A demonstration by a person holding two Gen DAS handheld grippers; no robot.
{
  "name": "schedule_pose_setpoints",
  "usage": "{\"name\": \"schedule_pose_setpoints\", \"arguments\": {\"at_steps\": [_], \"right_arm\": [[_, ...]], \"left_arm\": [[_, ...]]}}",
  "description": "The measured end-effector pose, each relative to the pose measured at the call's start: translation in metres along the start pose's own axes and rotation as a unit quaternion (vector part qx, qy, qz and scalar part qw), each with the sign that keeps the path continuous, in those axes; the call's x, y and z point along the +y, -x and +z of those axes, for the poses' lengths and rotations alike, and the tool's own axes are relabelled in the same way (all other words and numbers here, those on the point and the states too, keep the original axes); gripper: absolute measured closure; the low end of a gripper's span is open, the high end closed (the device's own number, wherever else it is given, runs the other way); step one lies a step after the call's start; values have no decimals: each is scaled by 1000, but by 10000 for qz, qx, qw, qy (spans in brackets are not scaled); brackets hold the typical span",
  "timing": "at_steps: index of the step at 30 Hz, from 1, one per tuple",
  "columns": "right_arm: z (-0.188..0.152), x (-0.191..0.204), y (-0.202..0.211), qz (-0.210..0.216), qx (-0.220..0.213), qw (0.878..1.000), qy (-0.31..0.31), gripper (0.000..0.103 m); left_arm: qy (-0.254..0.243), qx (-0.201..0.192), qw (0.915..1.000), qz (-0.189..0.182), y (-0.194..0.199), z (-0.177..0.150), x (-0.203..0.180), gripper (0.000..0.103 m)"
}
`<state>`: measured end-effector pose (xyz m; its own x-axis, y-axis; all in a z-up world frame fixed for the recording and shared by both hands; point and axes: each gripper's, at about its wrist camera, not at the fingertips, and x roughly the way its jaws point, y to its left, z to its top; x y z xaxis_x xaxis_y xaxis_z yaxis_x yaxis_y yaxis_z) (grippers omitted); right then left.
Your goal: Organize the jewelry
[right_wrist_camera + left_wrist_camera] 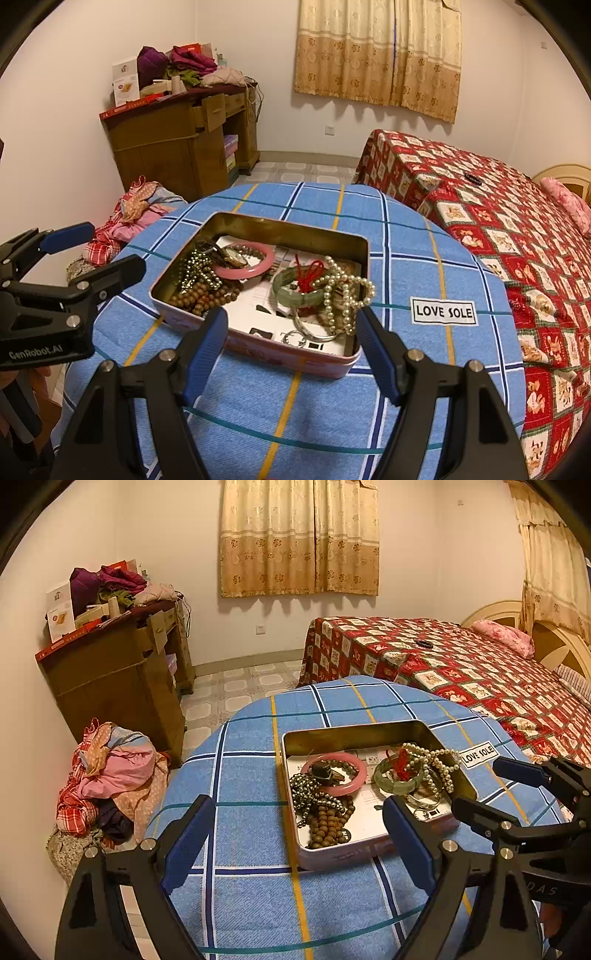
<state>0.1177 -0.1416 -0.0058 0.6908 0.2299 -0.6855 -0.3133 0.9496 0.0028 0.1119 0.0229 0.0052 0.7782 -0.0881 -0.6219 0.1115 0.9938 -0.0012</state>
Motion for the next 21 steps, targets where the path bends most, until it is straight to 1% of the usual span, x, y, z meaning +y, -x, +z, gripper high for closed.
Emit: {"name": "schedule_pose_setpoints", "arguments": {"at_steps": [14, 21], "right_arm": [[2, 1, 2, 13, -1, 10000, 12, 28], [2, 1, 1, 4, 2, 10000, 36, 28]], "left_arm": [[-12, -3, 10000, 29, 3, 0, 0, 11], [-13, 57, 10000, 66, 0, 0, 1, 11]]}}
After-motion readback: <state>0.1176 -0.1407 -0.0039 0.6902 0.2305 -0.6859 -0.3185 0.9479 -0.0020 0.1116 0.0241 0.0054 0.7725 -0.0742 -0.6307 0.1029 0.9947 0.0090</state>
